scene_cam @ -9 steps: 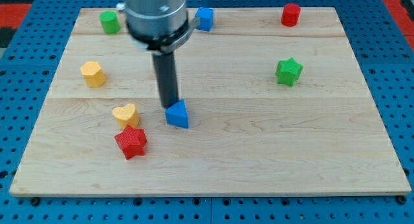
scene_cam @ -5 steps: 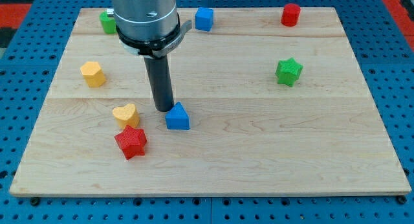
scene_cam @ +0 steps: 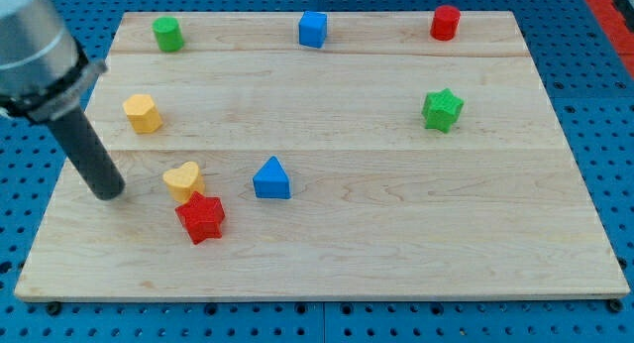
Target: Push the red star towards the bottom of the board
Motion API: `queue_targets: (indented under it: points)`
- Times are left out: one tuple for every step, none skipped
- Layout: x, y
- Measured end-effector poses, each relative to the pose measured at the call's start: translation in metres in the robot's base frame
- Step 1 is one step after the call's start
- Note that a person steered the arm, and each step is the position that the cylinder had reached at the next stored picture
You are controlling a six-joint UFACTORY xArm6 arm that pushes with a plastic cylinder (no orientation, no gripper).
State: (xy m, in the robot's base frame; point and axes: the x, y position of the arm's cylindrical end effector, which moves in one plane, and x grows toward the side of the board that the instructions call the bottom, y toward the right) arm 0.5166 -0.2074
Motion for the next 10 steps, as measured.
queue_targets:
  points:
    - [0.019,0.048]
    - [0.014,0.094]
    - [0.038,0.11]
    - [0.049,0.102]
    - [0.05,0.142]
    - [0.071,0.184]
    - [0.071,0.236]
    - [0.059,0.272]
    - [0.051,0.331]
    - [0.057,0.335]
